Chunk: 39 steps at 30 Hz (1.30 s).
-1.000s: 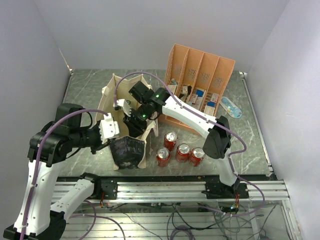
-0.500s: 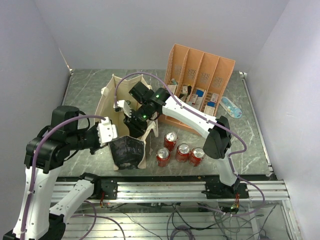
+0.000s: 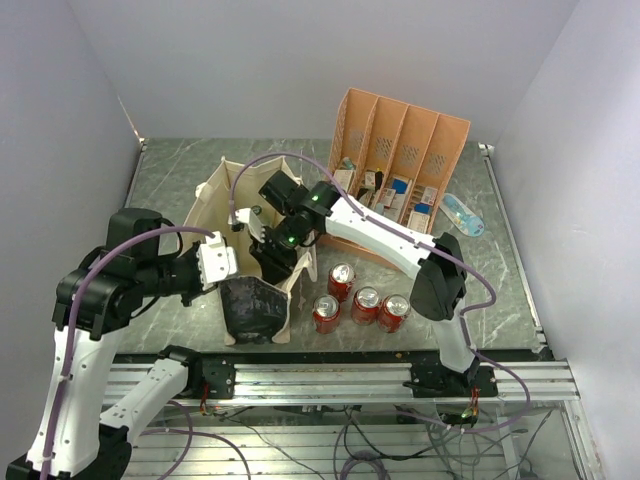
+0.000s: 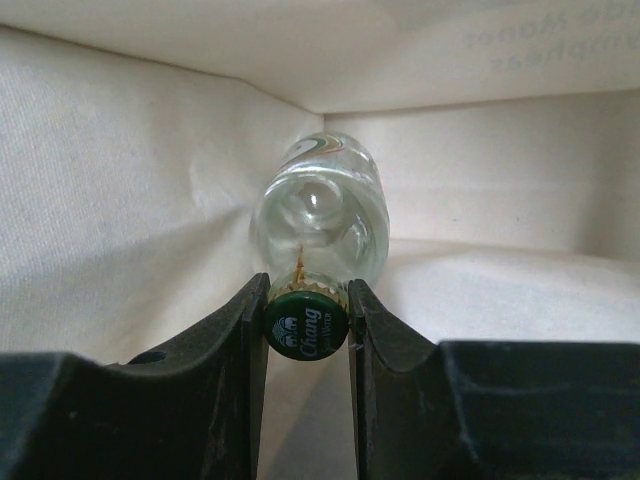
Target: Place the beverage into the canvas bag
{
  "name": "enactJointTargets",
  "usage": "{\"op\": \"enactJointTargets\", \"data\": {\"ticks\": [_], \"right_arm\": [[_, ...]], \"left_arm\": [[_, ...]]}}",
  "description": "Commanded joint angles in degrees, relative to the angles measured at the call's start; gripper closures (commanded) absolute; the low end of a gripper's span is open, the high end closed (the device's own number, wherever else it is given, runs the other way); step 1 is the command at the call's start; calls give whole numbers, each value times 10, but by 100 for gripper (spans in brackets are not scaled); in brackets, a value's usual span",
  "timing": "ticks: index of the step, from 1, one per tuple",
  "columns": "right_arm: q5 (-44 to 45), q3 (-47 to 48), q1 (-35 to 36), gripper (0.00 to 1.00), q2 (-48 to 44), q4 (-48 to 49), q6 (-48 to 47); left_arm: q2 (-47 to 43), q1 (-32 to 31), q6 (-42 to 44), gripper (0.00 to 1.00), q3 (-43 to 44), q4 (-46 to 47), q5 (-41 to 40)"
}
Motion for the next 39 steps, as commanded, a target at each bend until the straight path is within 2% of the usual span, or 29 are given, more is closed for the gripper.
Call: {"op": "enactJointTargets", "data": {"ticks": [1, 9, 16, 21, 31, 37, 38, 39], "right_arm": [[-52, -34, 26, 100, -26, -71, 16], [17, -66, 35, 100, -22, -78, -6], [70, -60, 36, 100, -11, -66, 2], [76, -29, 40, 100, -2, -65, 14], [52, -5, 64, 100, -2, -54, 36], [111, -4, 71, 100, -1, -46, 41], [113, -6, 71, 100, -2, -45, 40], [113, -8, 70, 100, -2, -45, 39]], "left_arm": [[8, -3, 9, 93, 14, 2, -3], [-7, -3, 23, 93, 12, 6, -9], [-9, -3, 47, 93, 35, -36, 31], [-28, -3, 87, 93, 13, -66, 38], [-65, -3, 78, 93, -20, -56, 67], [-58, -3, 88, 93, 1, -85, 74], [-55, -3, 90, 89, 7, -93, 72], [-52, -3, 83, 81, 14, -97, 69]]}}
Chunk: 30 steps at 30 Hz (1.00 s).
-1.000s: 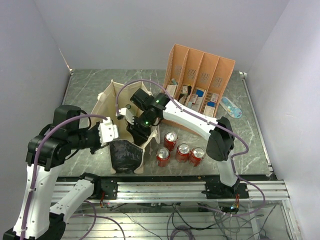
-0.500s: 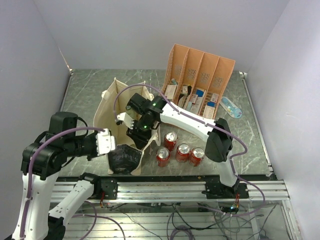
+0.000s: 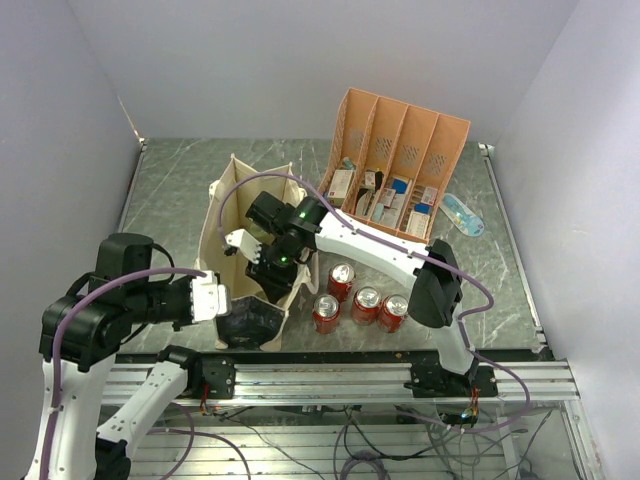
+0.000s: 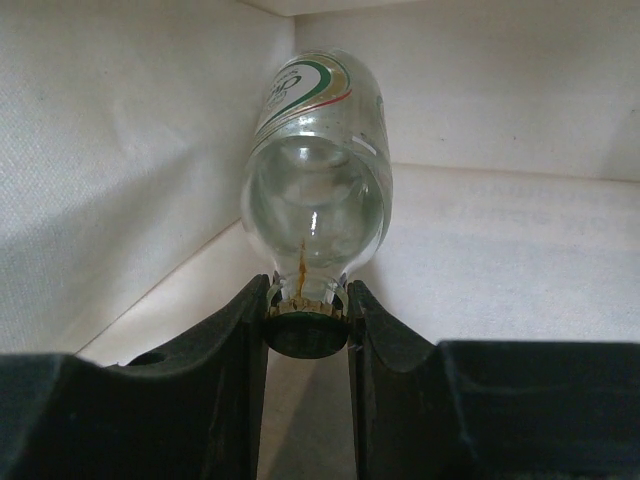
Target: Place the beverage into the canvas bag
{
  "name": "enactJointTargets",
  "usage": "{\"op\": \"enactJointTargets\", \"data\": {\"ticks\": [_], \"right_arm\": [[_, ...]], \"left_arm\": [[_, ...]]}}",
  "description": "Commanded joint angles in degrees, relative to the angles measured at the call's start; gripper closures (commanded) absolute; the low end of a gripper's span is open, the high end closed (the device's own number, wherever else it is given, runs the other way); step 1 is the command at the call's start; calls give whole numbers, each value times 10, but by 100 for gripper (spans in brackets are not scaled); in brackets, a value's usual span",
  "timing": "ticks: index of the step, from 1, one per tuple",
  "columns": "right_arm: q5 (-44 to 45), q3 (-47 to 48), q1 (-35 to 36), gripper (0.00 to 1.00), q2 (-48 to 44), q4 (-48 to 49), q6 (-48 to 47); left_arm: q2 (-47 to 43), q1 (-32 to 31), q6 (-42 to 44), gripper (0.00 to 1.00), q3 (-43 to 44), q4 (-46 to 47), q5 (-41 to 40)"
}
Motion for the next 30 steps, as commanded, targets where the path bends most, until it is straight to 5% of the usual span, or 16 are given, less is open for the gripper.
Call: {"op": "enactJointTargets", "data": {"ticks": [1, 7, 10, 24, 30], "right_arm": [[-16, 9, 16, 100, 3, -7, 11], [-42, 33, 6, 100, 9, -8, 14], [-59, 46, 1, 100, 13, -12, 9], [-95, 52, 0, 100, 15, -13, 4], [-129, 94, -5, 100, 28, -26, -5]], "left_arm": [[14, -3, -2, 71, 35, -27, 24], [54, -3, -36, 34, 68, -27, 35], [75, -3, -37, 25, 69, -26, 53], [142, -8, 21, 29, 44, -26, 93], [164, -17, 32, 54, 28, -23, 123]]}}
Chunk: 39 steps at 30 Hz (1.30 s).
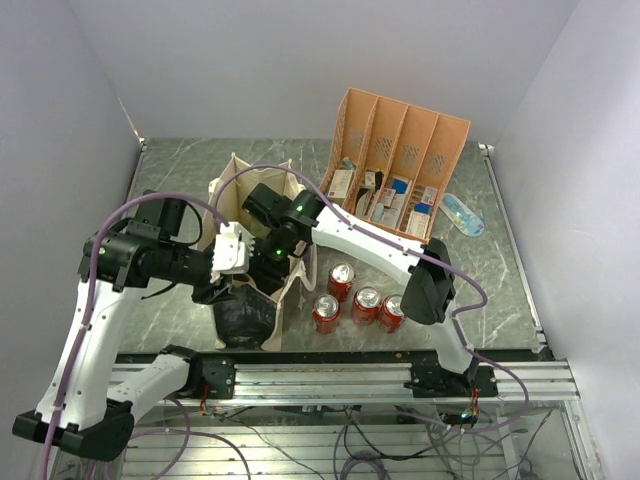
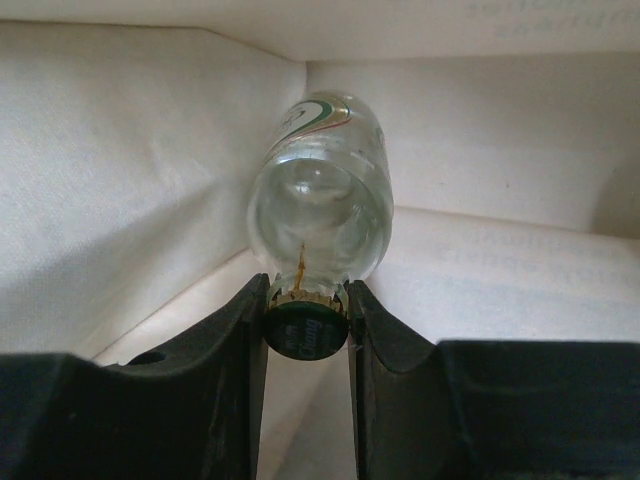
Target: Place the beverage into the canvas bag
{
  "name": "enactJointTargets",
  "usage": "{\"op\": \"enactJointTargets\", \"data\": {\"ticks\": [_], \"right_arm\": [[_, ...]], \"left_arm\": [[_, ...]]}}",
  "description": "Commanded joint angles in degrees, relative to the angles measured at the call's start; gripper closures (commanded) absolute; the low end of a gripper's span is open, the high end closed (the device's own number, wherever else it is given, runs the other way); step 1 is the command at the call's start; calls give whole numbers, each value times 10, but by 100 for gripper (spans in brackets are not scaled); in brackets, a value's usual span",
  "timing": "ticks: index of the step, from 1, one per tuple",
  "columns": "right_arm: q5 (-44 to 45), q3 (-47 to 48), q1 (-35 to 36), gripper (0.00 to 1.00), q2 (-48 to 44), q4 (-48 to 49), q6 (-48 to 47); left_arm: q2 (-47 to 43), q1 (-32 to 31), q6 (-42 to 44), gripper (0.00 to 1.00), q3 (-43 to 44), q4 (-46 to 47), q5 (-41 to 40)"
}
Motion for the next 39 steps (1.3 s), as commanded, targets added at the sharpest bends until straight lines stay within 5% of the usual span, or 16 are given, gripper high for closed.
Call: {"op": "enactJointTargets", "data": {"ticks": [1, 5, 23, 39], "right_arm": [[-98, 49, 0, 100, 3, -22, -2], [-125, 58, -4, 100, 2, -29, -4], [-123, 19, -9, 100, -6, -107, -61], [41, -44, -3, 100, 3, -88, -45]], "left_arm": [[12, -11, 21, 62, -11, 0, 52], [9, -19, 32, 92, -19, 0, 42], [16, -26, 52, 93, 9, 30, 22], [-18, -26, 73, 93, 34, 6, 44]]}}
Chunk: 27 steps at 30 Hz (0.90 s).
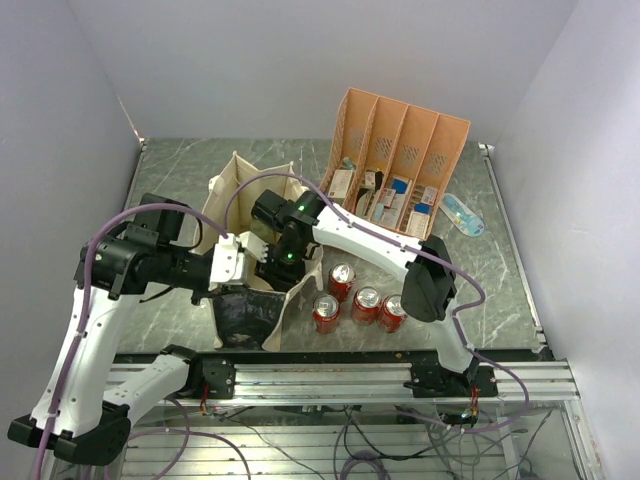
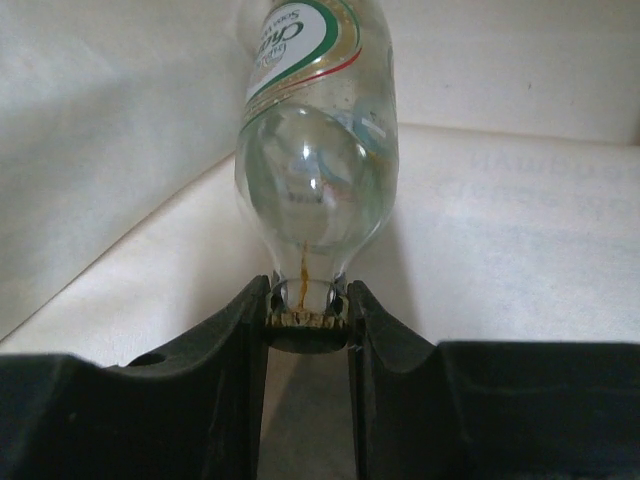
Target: Place the beverage into the canvas bag
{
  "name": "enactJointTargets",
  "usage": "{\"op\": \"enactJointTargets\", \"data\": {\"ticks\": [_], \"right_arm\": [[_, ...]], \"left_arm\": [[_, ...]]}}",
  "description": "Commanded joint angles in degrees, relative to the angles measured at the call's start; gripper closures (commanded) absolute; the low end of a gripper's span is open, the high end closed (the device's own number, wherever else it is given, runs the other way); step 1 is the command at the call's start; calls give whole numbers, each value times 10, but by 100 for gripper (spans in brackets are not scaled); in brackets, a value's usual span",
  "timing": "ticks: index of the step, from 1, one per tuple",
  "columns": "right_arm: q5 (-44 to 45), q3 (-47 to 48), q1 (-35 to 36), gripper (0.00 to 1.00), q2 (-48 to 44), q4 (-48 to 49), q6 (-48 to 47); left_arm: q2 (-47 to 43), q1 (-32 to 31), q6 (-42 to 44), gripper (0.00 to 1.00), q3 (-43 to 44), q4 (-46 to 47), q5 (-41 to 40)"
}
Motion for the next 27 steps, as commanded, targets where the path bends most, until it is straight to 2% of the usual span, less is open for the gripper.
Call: {"op": "enactJointTargets", "data": {"ticks": [1, 8, 18, 22, 27], "right_arm": [[36, -24, 17, 100, -5, -18, 16], [94, -31, 32, 100, -4, -2, 27], [137, -54, 47, 100, -5, 10, 30], [119, -48, 47, 100, 0, 4, 25], [34, -15, 47, 100, 7, -11, 15]], "left_arm": [[-13, -5, 35, 93, 41, -2, 39], [-31, -5, 45, 93, 27, -6, 67], [-62, -5, 37, 93, 4, -9, 54], [-84, -5, 33, 93, -17, -9, 42], [-114, -5, 44, 93, -49, -8, 21]]}}
